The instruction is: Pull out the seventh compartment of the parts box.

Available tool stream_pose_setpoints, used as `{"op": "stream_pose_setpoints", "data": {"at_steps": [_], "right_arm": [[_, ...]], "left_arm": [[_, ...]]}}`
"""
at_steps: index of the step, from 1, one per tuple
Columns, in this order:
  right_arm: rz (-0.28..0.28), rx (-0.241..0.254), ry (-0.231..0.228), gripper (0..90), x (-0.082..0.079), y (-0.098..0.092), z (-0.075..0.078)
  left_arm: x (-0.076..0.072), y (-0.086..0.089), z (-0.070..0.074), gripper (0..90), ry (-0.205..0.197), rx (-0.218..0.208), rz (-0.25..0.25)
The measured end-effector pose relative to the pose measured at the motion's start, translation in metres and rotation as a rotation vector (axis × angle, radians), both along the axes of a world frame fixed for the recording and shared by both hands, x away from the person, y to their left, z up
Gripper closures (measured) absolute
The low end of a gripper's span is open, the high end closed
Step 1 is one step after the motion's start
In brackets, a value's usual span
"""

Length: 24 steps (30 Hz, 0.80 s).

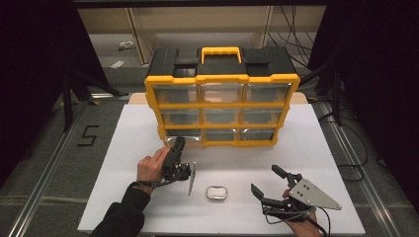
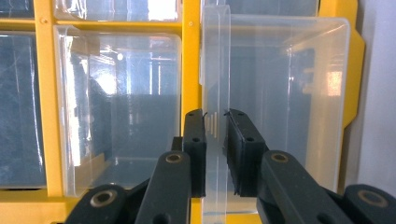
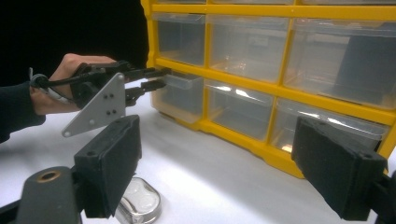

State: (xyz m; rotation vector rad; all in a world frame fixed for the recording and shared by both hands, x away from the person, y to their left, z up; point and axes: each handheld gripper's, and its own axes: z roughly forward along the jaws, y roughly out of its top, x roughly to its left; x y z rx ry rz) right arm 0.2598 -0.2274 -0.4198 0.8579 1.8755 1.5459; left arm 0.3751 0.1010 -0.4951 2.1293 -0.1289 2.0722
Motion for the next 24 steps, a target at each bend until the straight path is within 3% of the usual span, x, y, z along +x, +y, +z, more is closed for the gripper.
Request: {"op": "stream_pose_setpoints", "data": {"at_steps": [12, 24], "right_arm": [[0.000, 0.000, 0.000, 17.2, 0.000, 0.000, 0.000], [0.001, -0.005, 0.003, 17.2, 0.000, 0.000, 0.000]], "left_arm": [[-0.012, 0.002, 0.002, 78.6, 0.003, 0.015, -0.020], [-0.022, 0.004, 0.002, 78.6, 0.019, 0.004, -0.035]]}}
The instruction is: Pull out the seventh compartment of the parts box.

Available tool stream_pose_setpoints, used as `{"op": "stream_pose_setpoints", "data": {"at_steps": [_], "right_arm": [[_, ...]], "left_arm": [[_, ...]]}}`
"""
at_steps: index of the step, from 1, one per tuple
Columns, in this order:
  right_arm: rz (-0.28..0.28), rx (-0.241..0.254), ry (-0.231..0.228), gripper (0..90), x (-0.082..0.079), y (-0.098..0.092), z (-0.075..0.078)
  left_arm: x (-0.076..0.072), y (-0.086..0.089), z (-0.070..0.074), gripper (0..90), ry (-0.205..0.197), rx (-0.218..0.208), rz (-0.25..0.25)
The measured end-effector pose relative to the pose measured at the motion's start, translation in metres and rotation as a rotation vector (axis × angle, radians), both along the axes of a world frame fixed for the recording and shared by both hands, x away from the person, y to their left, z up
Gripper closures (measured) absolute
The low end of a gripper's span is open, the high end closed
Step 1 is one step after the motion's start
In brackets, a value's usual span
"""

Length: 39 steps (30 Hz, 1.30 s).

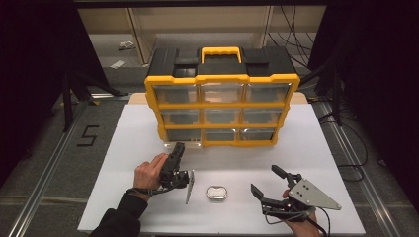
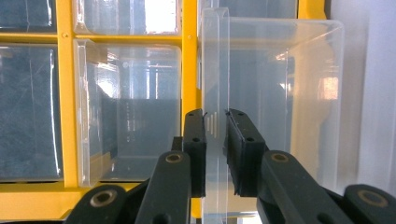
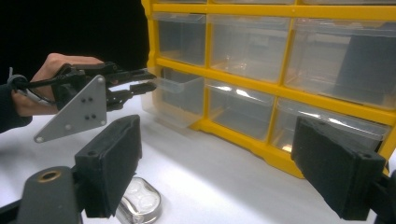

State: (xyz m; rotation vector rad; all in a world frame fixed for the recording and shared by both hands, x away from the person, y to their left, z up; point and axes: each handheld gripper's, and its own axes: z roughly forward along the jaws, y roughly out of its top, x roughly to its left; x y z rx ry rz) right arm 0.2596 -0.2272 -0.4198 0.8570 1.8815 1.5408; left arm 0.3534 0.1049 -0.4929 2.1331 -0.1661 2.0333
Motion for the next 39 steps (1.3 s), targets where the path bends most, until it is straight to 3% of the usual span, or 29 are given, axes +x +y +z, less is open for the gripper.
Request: {"op": "stream_pose_setpoints", "data": {"at_steps": [18, 39], "right_arm": [[-0.001, 0.001, 0.000, 17.2, 0.000, 0.000, 0.000], [-0.002, -0.007, -0.001, 17.2, 0.000, 0.000, 0.000]], "left_arm": [[-0.011, 0.002, -0.001, 78.5, -0.004, 0.020, -0.019], [-0.026, 0.004, -0.001, 78.2, 0.007, 0.013, -0.044]]}}
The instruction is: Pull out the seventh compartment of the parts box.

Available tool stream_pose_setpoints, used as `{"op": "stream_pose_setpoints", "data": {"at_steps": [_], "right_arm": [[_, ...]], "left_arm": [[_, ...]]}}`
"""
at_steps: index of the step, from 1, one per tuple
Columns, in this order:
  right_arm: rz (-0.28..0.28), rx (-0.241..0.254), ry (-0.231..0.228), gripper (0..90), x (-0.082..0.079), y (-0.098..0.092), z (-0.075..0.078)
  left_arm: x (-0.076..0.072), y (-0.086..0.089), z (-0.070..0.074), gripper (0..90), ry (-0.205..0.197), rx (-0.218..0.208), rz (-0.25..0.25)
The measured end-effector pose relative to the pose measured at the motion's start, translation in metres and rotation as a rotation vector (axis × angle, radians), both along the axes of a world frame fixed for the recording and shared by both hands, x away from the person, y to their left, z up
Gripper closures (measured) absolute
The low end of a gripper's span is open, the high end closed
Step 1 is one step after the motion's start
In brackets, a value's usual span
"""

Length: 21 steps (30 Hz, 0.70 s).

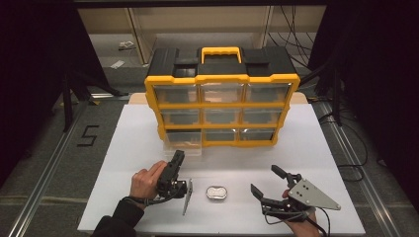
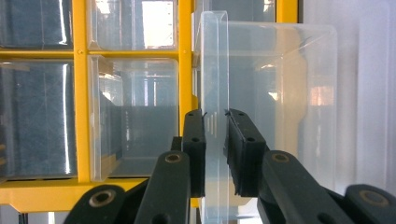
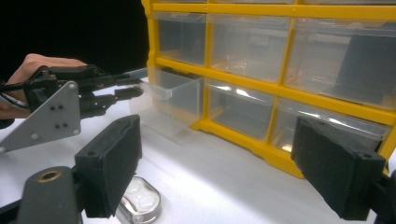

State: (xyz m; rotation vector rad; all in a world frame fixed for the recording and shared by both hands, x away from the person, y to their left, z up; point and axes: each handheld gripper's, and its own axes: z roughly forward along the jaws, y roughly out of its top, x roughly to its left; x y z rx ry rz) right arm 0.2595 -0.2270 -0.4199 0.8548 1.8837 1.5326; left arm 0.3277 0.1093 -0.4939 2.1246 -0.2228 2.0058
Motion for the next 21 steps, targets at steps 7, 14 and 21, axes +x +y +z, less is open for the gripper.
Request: {"op": "stream_pose_setpoints", "data": {"at_steps": [7, 14, 21], "right_arm": [[0.001, 0.000, 0.001, 17.2, 0.0000, -0.0003, 0.0002], [0.001, 0.000, 0.000, 17.2, -0.0001, 0.0001, 0.0001], [0.000, 0.000, 0.000, 17.2, -0.0002, 0.0000, 0.0001]], "left_arm": [[-0.0030, 0.0011, -0.0007, 77.8, 0.004, 0.007, -0.001], [-0.0036, 0.0018, -0.0014, 77.4, 0.004, 0.003, -0.001], [-0.0034, 0.0033, -0.0010, 76.9, 0.000, 0.000, -0.003]]}}
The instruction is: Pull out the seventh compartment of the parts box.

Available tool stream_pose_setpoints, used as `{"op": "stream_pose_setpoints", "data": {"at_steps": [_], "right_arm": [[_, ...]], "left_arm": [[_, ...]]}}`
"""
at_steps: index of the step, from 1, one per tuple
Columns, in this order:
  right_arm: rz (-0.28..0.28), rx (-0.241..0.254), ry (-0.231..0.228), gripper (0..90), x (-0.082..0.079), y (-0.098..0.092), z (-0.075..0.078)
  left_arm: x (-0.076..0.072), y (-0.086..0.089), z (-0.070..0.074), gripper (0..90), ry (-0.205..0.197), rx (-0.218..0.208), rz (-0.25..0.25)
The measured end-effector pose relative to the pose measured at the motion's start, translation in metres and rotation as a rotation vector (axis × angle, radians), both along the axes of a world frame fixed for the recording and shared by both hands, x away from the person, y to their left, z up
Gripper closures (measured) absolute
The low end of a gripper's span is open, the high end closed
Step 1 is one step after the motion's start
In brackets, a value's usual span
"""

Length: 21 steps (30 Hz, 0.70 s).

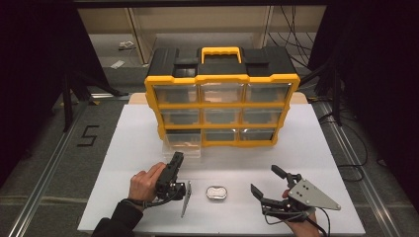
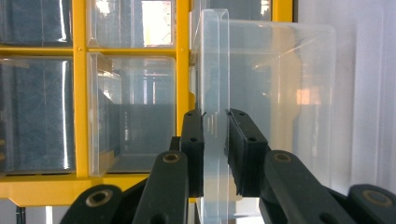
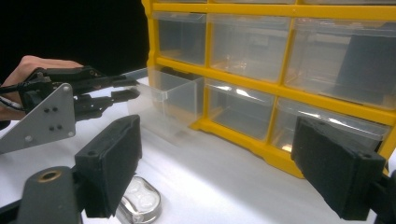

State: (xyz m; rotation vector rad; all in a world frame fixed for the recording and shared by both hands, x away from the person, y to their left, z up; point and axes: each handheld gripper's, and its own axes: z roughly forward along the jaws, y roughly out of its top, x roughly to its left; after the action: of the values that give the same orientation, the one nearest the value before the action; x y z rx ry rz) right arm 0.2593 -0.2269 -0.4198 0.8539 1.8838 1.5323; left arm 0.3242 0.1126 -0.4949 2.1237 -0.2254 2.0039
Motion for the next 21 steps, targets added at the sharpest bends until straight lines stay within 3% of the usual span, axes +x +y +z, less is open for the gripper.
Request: {"op": "stream_pose_setpoints", "data": {"at_steps": [3, 10, 13, 18, 21], "right_arm": [[0.001, 0.001, 0.001, 17.2, 0.0000, -0.0002, 0.0001], [0.000, 0.002, -0.001, 17.2, 0.0001, 0.0002, -0.0001], [0.002, -0.001, 0.001, 17.2, 0.0000, -0.0002, 0.0001], [0.000, 0.000, 0.000, 17.2, -0.0001, 0.0000, 0.0001], [0.002, 0.004, -0.002, 17.2, 0.0003, 0.0006, -0.0003]], "left_arm": [[0.0007, 0.0007, -0.0013, 72.2, 0.014, -0.011, 0.009], [-0.0004, 0.0000, -0.0011, 58.9, 0.004, -0.016, 0.020], [-0.0021, -0.0004, -0.0004, 57.8, 0.003, -0.019, 0.019], [-0.0047, -0.0006, 0.0029, 52.4, 0.025, -0.055, 0.019], [-0.0067, -0.0009, 0.0057, 48.9, 0.046, -0.101, 0.005]]}}
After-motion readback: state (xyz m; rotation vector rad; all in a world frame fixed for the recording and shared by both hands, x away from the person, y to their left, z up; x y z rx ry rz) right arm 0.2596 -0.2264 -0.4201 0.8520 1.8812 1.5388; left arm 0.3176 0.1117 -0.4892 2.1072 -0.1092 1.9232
